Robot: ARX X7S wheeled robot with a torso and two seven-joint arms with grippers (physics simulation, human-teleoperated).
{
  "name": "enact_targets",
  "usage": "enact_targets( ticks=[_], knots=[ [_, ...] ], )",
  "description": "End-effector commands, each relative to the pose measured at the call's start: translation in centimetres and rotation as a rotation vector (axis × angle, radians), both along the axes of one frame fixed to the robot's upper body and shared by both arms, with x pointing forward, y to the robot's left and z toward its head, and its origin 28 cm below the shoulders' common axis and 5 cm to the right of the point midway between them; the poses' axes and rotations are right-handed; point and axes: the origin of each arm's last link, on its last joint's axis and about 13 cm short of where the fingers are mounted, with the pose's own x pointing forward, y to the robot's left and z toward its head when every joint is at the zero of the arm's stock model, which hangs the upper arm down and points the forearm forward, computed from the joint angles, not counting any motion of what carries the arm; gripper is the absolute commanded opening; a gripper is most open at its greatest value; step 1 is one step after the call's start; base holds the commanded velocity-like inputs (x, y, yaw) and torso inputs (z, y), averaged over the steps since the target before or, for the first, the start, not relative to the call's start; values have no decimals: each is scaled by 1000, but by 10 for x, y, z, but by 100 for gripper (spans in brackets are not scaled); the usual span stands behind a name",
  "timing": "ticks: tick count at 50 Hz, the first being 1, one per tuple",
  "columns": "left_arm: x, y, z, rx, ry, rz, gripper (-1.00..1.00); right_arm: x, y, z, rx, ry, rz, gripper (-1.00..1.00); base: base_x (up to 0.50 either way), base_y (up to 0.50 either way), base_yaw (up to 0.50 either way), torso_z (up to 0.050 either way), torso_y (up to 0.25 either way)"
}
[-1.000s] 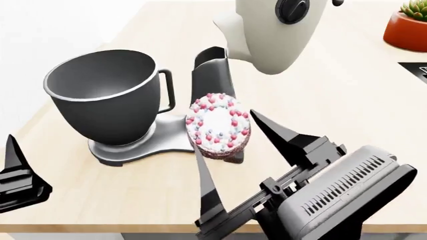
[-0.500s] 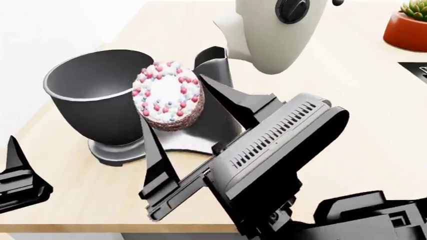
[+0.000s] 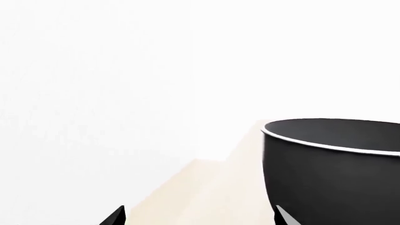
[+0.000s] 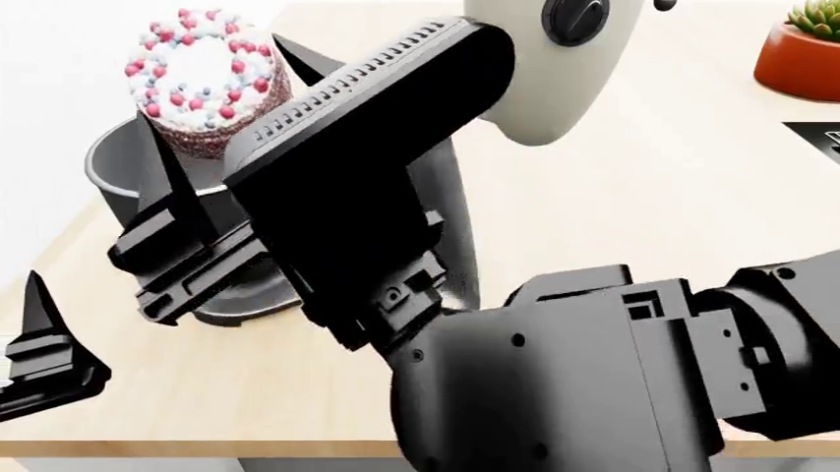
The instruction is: Place the cake in the stand mixer bowl.
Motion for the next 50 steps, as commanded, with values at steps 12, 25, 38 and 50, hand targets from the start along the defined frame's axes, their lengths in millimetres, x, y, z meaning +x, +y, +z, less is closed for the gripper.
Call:
enact_targets(
  ticks=[12,25,38,50],
  knots=[
    [2,1,-3,-7,12,-6,100,27,44,42,43,26,-16,-100,0,0,0,2,1],
    [2,2,-3,-11,10,-5,100,75,70,36,-19,105,-68,-100,0,0,0,0,1],
    [5,2,-7,-18,25,-6,100,99,62,33,-38,155,-139,-100,0,0,0,0,1],
    [4,3,-8,-23,22,-7,100,101,62,25,-53,160,-136,-100,0,0,0,0,2]
  ],
)
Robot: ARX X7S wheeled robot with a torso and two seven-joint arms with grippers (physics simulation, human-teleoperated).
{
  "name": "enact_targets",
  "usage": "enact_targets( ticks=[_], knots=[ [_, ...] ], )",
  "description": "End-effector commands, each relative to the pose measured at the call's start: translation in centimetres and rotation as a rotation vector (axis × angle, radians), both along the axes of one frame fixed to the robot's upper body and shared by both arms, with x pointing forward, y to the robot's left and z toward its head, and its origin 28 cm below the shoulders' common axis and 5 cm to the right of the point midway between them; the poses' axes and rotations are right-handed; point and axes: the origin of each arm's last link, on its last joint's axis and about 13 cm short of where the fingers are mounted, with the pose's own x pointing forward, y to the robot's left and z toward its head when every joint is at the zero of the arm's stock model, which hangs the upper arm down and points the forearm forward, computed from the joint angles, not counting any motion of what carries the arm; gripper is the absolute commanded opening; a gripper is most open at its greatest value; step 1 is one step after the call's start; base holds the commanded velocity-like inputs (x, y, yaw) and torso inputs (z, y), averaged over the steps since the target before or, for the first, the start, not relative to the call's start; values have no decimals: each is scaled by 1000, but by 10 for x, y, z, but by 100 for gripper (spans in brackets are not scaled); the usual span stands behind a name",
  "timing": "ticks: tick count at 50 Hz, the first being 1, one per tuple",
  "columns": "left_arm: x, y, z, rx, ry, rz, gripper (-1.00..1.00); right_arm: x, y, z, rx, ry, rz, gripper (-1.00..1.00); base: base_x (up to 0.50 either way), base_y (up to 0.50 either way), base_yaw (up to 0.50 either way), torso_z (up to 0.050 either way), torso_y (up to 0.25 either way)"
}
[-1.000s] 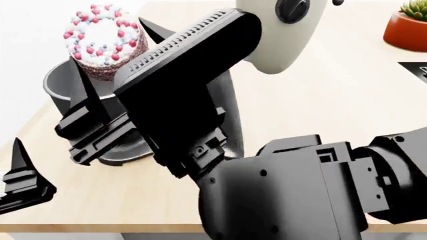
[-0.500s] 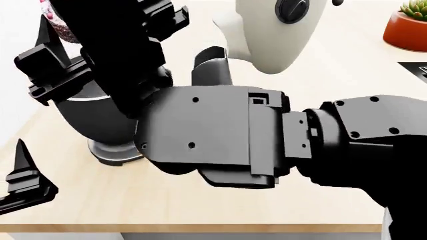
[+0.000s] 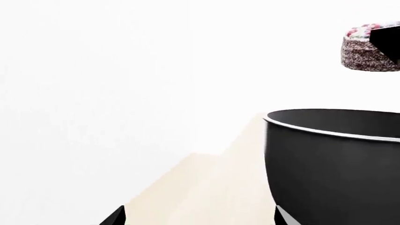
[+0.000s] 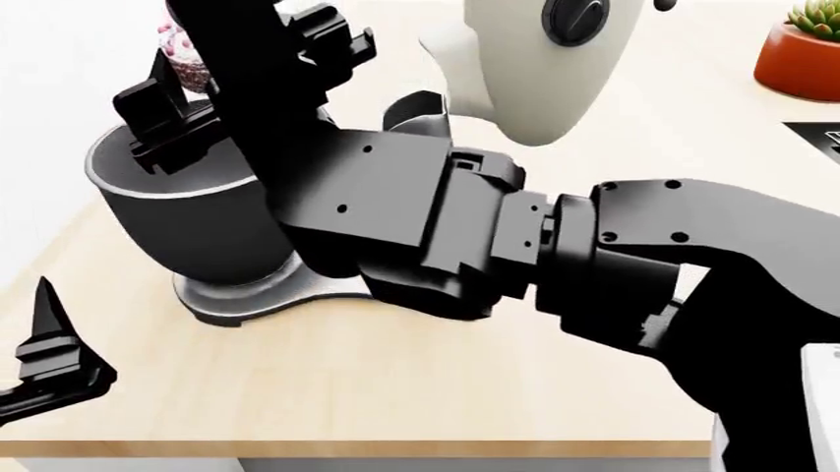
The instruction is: Place the cake in the stand mixer bowl.
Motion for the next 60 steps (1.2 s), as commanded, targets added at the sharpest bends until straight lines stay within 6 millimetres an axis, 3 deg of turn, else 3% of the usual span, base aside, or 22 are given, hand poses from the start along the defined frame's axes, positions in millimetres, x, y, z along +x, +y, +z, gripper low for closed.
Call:
enact_targets(
  ticks=[1,10,11,30,38,43,48,55,60],
  knots=[
    [0,0,-1,-2,1,-2,100,5,0,5,-11,-55,-10,-100,0,0,0,0,0],
    [0,1,-1,-3,1,-1,100,2,1,4,-15,-61,14,-100,0,0,0,0,1],
    [0,1,-2,-4,1,-2,100,2,2,4,-13,-67,32,100,0,0,0,0,0],
    [0,0,-2,-2,2,-3,100,1,2,6,-7,-71,30,100,0,0,0,0,0],
    [1,0,-5,-6,7,-4,100,-14,6,-4,31,-46,86,100,0,0,0,0,0],
    [1,-2,-5,-4,11,-8,100,-50,-20,1,99,-102,149,100,0,0,0,0,0],
    [3,-4,-7,-5,16,-20,100,-82,-48,-7,133,-187,170,100,0,0,0,0,0],
    [7,-8,-11,0,28,-34,100,-106,-93,-14,208,-340,40,100,0,0,0,0,0],
    [9,-10,-14,-6,34,-48,100,-111,-121,-34,220,-363,-75,100,0,0,0,0,0]
  ],
)
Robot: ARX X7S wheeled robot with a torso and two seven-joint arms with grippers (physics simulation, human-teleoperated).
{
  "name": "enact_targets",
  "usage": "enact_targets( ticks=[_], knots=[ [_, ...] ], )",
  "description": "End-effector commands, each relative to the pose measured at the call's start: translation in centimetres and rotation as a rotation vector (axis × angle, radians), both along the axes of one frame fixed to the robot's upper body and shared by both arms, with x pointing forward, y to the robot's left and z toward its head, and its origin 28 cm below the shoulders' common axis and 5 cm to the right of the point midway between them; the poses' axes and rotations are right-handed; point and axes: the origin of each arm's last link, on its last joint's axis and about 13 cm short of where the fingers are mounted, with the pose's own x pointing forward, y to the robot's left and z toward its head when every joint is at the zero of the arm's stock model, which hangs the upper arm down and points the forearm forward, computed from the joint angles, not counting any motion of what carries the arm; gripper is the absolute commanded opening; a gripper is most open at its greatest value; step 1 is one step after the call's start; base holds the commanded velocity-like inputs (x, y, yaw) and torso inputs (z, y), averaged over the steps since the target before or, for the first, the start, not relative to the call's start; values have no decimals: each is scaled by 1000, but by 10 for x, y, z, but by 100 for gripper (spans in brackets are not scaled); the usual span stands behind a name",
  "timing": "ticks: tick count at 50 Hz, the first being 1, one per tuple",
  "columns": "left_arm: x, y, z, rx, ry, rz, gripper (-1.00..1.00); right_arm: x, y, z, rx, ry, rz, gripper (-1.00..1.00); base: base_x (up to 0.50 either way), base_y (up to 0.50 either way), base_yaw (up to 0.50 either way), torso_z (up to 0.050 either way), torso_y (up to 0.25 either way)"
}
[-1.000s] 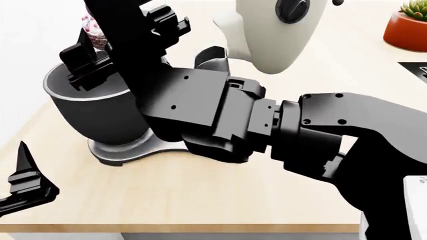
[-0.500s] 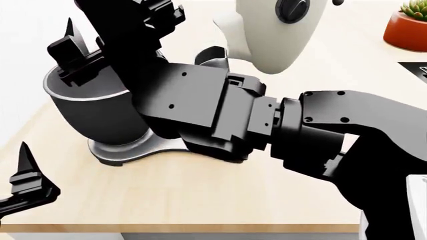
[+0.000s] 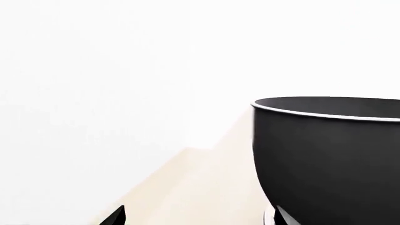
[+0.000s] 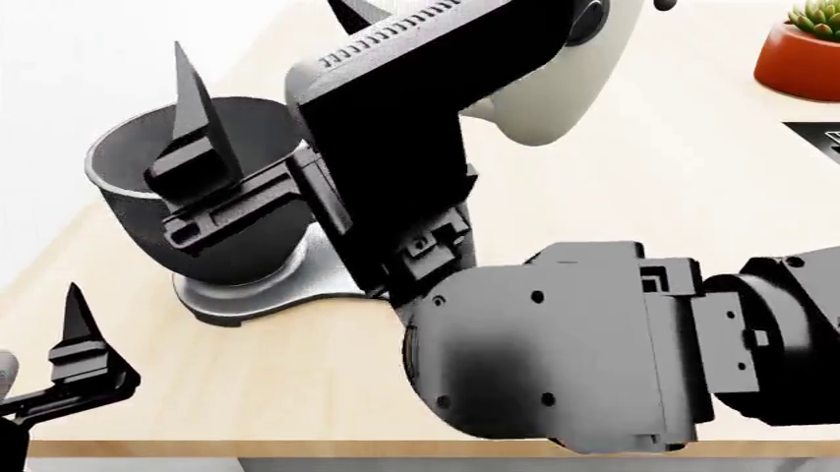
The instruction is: Place the cake in the stand mixer bowl.
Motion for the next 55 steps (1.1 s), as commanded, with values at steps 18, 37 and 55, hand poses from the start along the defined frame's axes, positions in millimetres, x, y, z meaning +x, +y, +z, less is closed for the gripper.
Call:
enact_targets(
  ticks=[18,37,55],
  knots=[
    [-8,-16,-12,17,-53,-35,100,-55,-154,-45,252,-178,-592,100,0,0,0,0,0],
    [-21,-28,-20,264,-386,31,100,-98,-192,-76,367,-320,-886,100,0,0,0,0,0],
    [-23,-29,-23,313,-437,77,100,-119,-198,-97,306,-290,-977,100,0,0,0,1,0]
  ],
)
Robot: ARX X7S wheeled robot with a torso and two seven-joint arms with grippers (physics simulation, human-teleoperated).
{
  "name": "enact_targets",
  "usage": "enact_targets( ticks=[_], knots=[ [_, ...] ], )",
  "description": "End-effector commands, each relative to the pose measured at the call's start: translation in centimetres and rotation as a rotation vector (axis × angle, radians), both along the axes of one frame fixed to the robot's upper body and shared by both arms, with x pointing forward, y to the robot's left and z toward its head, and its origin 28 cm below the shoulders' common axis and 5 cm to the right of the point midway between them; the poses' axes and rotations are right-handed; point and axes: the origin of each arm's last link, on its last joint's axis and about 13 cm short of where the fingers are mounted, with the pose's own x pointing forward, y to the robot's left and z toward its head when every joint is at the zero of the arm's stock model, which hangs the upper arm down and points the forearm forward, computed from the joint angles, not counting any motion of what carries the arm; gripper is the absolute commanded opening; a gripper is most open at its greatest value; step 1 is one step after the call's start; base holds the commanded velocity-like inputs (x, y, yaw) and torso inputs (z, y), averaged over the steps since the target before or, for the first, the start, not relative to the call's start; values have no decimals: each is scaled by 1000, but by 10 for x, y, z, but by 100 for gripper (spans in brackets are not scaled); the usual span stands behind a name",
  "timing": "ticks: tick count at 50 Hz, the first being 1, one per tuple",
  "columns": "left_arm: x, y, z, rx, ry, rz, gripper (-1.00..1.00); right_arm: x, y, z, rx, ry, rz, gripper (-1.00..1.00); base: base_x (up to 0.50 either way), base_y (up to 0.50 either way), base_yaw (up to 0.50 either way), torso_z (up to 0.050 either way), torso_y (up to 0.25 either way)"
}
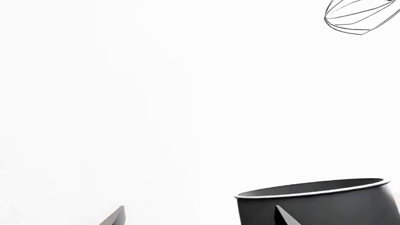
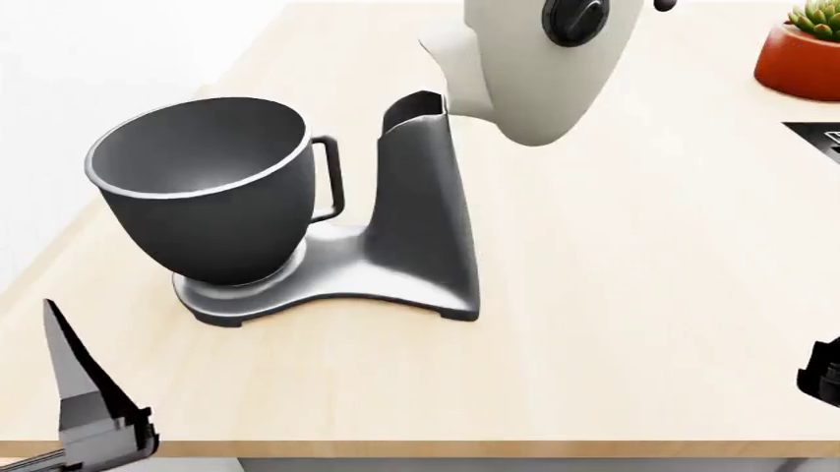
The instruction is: Place the cake in the stand mixer bowl.
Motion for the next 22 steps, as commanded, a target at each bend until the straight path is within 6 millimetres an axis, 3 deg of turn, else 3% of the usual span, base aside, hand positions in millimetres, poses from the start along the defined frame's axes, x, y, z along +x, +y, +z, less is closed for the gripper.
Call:
enact_targets(
  ticks=[1,22],
  knots=[
    [-2,-1,-2,27,-49,23,100,-10,-6,-6,-47,-5,-57,100,0,0,0,0,0],
    [-12,-5,5,27,-157,-33,100,-17,-4,-3,-47,-112,-18,100,0,0,0,0,0]
  ],
)
